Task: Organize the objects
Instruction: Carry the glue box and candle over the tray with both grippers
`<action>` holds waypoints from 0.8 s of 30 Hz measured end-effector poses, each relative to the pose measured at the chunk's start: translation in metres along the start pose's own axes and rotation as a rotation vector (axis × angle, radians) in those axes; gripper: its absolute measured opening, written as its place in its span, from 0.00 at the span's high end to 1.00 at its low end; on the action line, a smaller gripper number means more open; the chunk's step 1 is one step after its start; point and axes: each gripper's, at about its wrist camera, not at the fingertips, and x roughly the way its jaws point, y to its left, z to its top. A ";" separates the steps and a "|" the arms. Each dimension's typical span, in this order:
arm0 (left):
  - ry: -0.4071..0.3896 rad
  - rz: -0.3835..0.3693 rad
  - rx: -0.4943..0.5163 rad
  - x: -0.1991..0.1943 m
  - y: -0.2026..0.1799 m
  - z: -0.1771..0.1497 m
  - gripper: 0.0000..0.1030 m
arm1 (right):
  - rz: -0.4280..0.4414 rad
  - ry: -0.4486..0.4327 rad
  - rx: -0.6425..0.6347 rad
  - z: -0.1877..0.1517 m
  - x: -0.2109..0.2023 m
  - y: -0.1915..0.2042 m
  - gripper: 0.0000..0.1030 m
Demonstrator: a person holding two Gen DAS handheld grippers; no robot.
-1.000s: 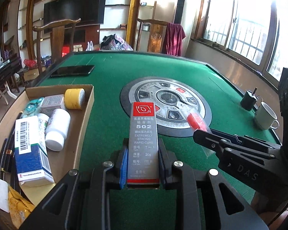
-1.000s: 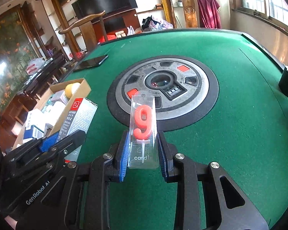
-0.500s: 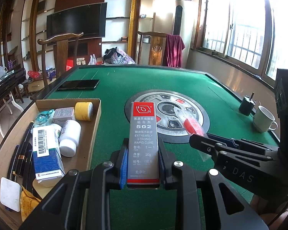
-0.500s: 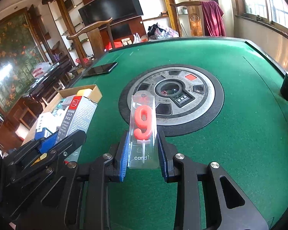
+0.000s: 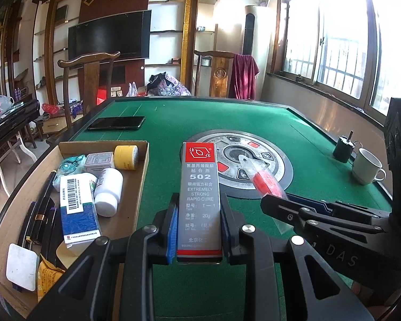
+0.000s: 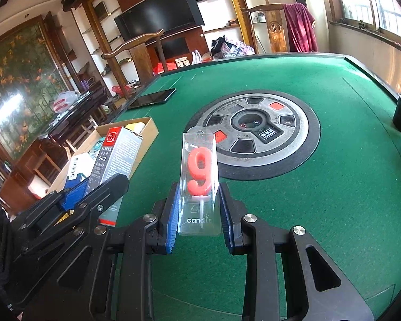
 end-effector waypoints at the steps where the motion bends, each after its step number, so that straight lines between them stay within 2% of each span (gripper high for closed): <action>1: -0.003 0.000 0.000 -0.001 0.000 0.000 0.75 | 0.004 -0.002 0.001 0.000 -0.001 0.000 0.73; 12: -0.050 -0.029 -0.054 -0.029 0.018 0.006 0.74 | 0.036 -0.010 0.007 0.000 -0.001 0.013 0.73; 24: -0.097 -0.002 -0.181 -0.066 0.087 0.011 0.74 | 0.114 0.006 -0.101 -0.007 0.003 0.084 0.73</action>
